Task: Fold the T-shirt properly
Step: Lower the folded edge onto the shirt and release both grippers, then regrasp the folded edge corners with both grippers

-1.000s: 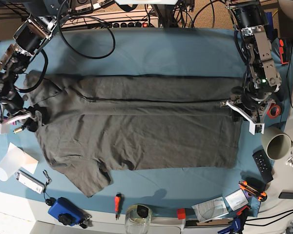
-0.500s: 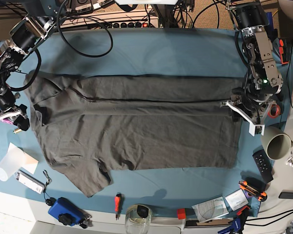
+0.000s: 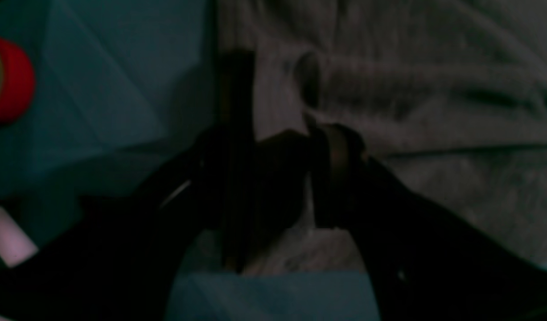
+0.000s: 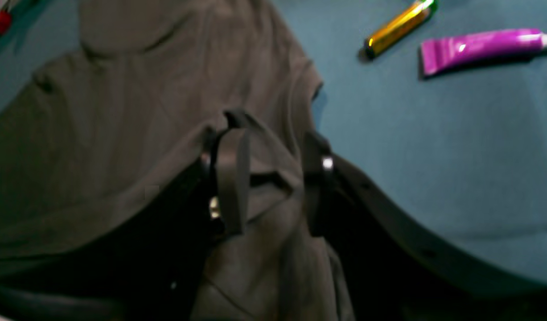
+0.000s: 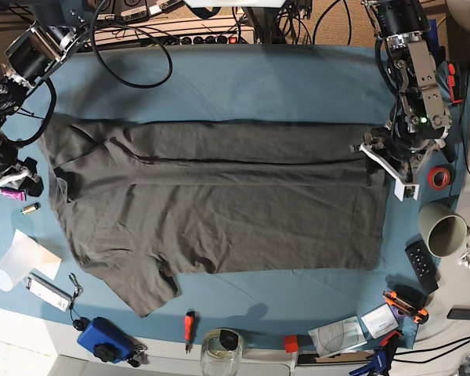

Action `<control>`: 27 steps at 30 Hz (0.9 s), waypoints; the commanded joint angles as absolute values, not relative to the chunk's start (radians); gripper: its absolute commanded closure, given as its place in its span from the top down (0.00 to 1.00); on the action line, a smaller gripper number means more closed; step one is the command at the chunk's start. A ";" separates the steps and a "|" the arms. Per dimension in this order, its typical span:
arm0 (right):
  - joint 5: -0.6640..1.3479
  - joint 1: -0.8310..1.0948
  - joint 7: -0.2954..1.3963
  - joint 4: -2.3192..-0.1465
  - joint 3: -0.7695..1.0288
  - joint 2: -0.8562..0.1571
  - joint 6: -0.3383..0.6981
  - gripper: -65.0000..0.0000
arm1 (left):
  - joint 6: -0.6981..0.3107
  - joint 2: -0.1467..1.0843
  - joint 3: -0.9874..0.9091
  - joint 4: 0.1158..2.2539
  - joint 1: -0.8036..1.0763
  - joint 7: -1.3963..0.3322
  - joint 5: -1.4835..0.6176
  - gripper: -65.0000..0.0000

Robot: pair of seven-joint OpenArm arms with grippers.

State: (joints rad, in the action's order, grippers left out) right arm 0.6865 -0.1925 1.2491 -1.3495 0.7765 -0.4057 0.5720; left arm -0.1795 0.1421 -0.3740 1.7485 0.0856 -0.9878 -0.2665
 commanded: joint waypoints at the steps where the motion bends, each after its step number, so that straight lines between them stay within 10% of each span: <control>1: 0.707 -0.194 1.234 -1.366 0.779 -0.429 0.562 0.32 | -0.180 0.153 -0.376 1.768 0.089 -0.981 -0.273 0.46; 27: 0.780 -0.008 1.229 -1.368 0.786 -0.412 0.564 0.32 | -0.180 0.153 -0.376 1.768 0.133 -1.002 -0.291 0.46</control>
State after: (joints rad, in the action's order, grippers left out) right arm 0.7712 0.0032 1.2507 -1.3495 0.7765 -0.3809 0.5583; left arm -0.1795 0.1471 -0.3744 1.7569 0.1356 -0.9878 -0.2848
